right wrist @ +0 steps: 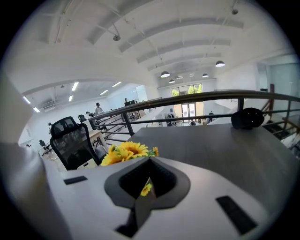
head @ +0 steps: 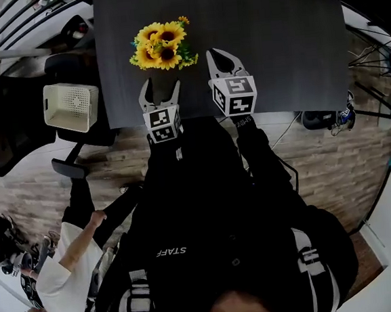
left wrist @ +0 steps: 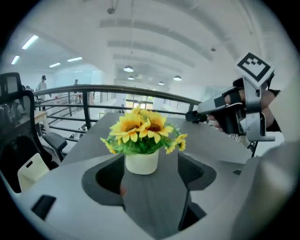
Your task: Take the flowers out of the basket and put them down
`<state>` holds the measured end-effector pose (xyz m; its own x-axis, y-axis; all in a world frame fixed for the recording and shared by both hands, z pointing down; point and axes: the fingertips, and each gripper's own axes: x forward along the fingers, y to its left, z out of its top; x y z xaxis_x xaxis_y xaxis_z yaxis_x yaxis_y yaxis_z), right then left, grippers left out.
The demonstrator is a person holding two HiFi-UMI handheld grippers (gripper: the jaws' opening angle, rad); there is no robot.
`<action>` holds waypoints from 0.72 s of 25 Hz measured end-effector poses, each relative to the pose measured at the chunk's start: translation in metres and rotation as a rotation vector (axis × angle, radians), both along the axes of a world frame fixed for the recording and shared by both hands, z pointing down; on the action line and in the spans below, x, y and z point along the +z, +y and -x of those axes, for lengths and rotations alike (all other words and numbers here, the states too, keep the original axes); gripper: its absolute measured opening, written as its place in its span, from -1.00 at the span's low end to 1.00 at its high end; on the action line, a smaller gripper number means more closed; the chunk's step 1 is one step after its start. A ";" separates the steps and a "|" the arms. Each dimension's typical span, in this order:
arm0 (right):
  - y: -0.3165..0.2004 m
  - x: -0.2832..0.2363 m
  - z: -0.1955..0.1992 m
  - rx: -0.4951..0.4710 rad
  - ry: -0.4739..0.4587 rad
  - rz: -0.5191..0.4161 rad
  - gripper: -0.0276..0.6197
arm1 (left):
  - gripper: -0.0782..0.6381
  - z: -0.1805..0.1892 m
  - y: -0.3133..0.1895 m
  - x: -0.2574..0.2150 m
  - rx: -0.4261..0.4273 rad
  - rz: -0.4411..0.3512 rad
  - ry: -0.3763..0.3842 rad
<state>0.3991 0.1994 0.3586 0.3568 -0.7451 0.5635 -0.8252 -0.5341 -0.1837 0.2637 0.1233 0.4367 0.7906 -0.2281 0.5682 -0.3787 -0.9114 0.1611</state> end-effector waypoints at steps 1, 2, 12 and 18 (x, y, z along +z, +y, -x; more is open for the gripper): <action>0.001 -0.008 0.004 -0.001 0.006 -0.010 -0.87 | 0.21 0.005 0.000 -0.014 -0.003 -0.009 0.021; 0.001 -0.017 0.007 -0.002 0.012 -0.020 -0.87 | 0.13 0.010 -0.001 -0.028 -0.008 -0.022 0.041; 0.000 -0.122 0.043 0.019 0.155 -0.129 -0.87 | -0.77 0.021 -0.031 -0.172 -0.086 -0.151 0.286; -0.003 -0.173 0.068 0.011 0.225 -0.166 -0.87 | -0.78 0.017 -0.034 -0.226 -0.051 -0.124 0.300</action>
<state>0.3316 0.1961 0.1853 0.4679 -0.8159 0.3397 -0.8493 -0.5214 -0.0826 0.2466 0.0896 0.2107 0.9044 -0.3249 0.2767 -0.3770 -0.9120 0.1615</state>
